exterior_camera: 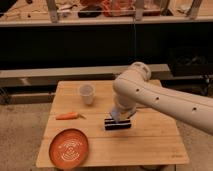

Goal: Place the white sponge in the ceramic cup

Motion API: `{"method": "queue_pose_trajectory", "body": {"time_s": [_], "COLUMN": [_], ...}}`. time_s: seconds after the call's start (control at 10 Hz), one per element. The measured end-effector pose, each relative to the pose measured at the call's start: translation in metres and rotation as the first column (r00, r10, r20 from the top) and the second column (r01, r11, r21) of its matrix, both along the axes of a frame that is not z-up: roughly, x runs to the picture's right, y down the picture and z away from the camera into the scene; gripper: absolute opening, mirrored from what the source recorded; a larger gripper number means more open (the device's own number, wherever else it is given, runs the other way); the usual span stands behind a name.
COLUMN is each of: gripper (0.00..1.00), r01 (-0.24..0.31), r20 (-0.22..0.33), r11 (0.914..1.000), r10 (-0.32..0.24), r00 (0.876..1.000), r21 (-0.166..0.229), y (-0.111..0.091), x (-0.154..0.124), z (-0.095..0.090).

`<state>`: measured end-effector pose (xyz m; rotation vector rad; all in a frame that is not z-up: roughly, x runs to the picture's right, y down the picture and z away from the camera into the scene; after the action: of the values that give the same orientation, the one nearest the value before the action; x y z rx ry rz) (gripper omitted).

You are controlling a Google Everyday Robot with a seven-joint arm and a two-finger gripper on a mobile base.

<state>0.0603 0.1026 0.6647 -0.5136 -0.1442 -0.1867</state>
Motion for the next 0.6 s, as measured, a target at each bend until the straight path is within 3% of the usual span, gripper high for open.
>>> {"method": "queue_pose_trajectory", "body": {"time_s": [0.6], "gripper": [0.02], "r01": [0.015], "r20": [0.036], "r11": [0.9998], "r10": [-0.015], "r00": [0.999], "r21": [0.009], "y": [-0.030], "x": [-0.019], "z": [0.001]}}
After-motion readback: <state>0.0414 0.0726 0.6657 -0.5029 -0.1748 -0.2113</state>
